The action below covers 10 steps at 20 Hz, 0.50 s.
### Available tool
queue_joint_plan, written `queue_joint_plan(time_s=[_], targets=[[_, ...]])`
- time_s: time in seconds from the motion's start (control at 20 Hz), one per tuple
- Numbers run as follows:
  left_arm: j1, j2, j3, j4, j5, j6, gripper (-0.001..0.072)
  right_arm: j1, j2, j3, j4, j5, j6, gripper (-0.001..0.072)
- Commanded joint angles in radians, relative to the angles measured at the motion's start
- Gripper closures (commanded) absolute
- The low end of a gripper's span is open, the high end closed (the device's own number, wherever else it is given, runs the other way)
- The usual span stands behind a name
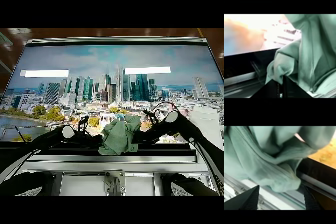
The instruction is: Fold the shirts.
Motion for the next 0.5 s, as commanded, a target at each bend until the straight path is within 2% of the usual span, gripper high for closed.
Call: queue_joint_plan(time_s=[0.0,0.05,0.1,0.15,0.2,0.3,0.45], targets=[[0.000,0.014,-0.001,-0.005,-0.025,0.039,0.0665,0.119,-0.039,-0.013,-0.036,-0.135,0.089,0.0044],[0.000,0.022,0.000,-0.006,-0.024,0.046,0.0665,0.145,-0.055,-0.013,-0.049,-0.169,0.113,0.0090],[0.000,0.031,0.000,-0.006,-0.025,0.050,0.0665,0.164,-0.063,-0.013,-0.050,-0.191,0.127,0.0313],[0.003,0.043,0.000,-0.006,-0.027,0.050,0.0665,0.174,-0.063,-0.011,-0.049,-0.197,0.133,0.0568],[0.013,0.063,0.000,-0.005,-0.033,0.065,0.0665,0.173,-0.060,0.003,-0.049,-0.171,0.126,0.0646],[0.059,0.130,0.006,0.031,-0.035,0.087,0.0666,0.164,-0.018,0.064,-0.109,-0.093,0.060,0.0649],[0.179,0.290,0.106,0.149,-0.114,0.089,0.0666,0.159,0.145,0.223,-0.334,-0.004,0.048,0.0649]])
